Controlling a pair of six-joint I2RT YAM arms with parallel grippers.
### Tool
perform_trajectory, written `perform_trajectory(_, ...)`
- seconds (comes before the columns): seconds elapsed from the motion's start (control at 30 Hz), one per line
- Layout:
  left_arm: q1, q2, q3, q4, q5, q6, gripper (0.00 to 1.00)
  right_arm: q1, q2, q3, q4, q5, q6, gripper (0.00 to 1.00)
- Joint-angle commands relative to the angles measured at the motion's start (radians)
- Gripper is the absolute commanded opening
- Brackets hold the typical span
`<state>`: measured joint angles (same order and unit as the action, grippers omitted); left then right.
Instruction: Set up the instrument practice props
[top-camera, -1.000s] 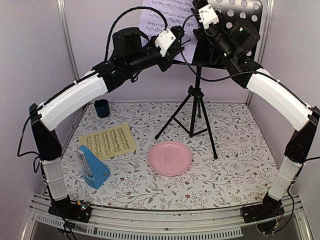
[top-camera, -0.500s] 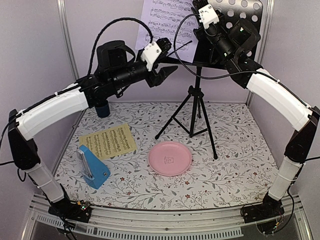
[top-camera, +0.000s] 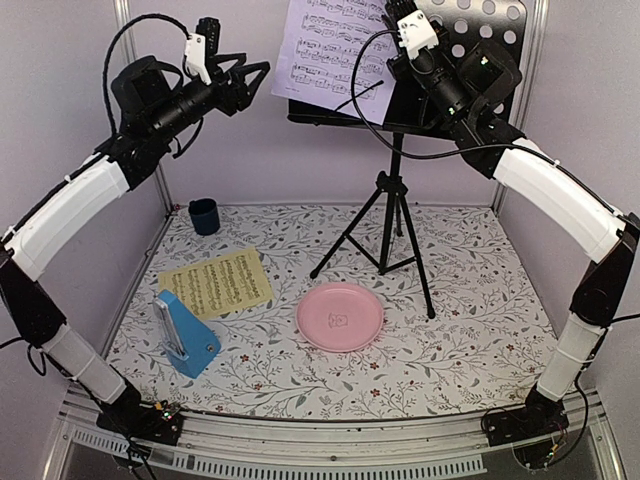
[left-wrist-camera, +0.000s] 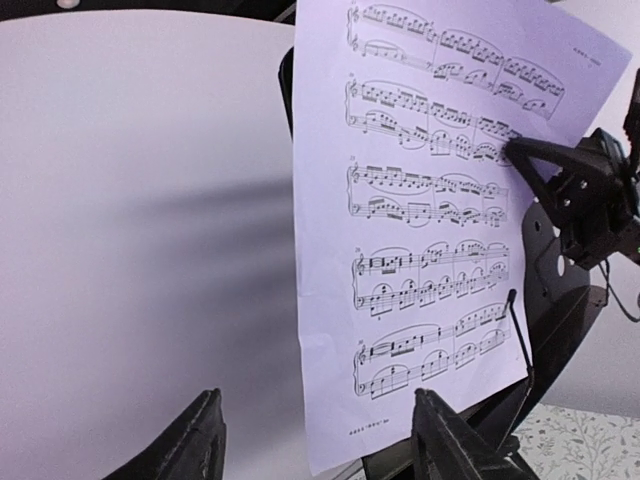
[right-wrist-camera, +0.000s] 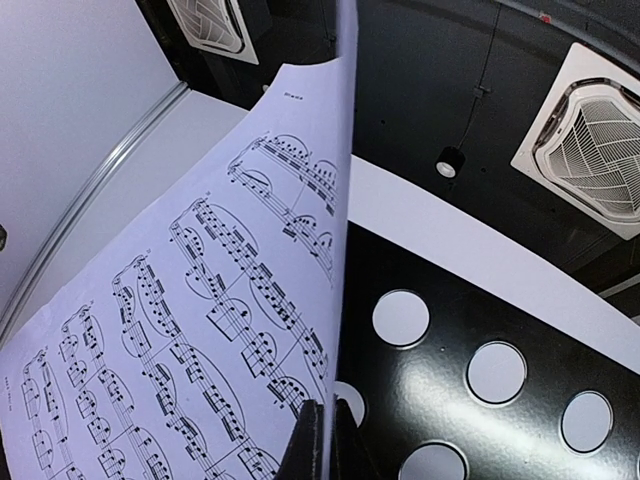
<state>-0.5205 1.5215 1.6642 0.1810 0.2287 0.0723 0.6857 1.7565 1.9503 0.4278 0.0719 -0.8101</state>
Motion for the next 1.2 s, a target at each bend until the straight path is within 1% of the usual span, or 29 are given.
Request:
perform_trajectory(0.0,0.054,0.083,0.087,-0.006,0.174,-0.136,0.65,-0.009,-0.028,-0.01,0.022,-0.005,-0.006,0.0)
perform_trajectory(0.17,0.076,0.167,0.188,-0.029,0.265,-0.159,0.64,-0.009,-0.023,-0.008,0.024,-0.007,-0.009,0.0)
perform_trajectory(0.33,0.094,0.245,0.291,-0.059,0.306,-0.194,0.62,-0.009,-0.022,-0.007,0.026,-0.009,-0.013,0.0)
perform_trajectory(0.43,0.098,0.266,0.315,-0.057,0.335,-0.209,0.53,-0.009,-0.02,-0.005,0.028,-0.006,-0.015,0.0)
perform_trajectory(0.5,0.097,0.264,0.3,-0.042,0.353,-0.219,0.41,-0.009,-0.019,-0.004,0.032,-0.003,-0.018,0.0)
perform_trajectory(0.57,0.097,0.258,0.277,-0.028,0.361,-0.226,0.31,-0.009,-0.017,-0.002,0.035,-0.001,-0.021,0.0)
perform_trajectory(0.67,0.096,0.247,0.243,-0.016,0.367,-0.231,0.21,-0.009,-0.014,0.001,0.038,0.002,-0.021,0.0)
perform_trajectory(0.8,0.097,0.23,0.2,0.005,0.368,-0.238,0.11,-0.009,-0.01,0.004,0.044,0.005,-0.023,0.0)
perform_trajectory(1.0,0.097,0.219,0.174,0.013,0.367,-0.241,0.0,-0.009,-0.003,0.009,0.043,0.006,-0.023,0.0)
perform_trajectory(1.17,0.098,0.2,0.132,0.038,0.363,-0.25,0.0,-0.009,-0.002,0.01,0.044,0.006,-0.027,0.0)
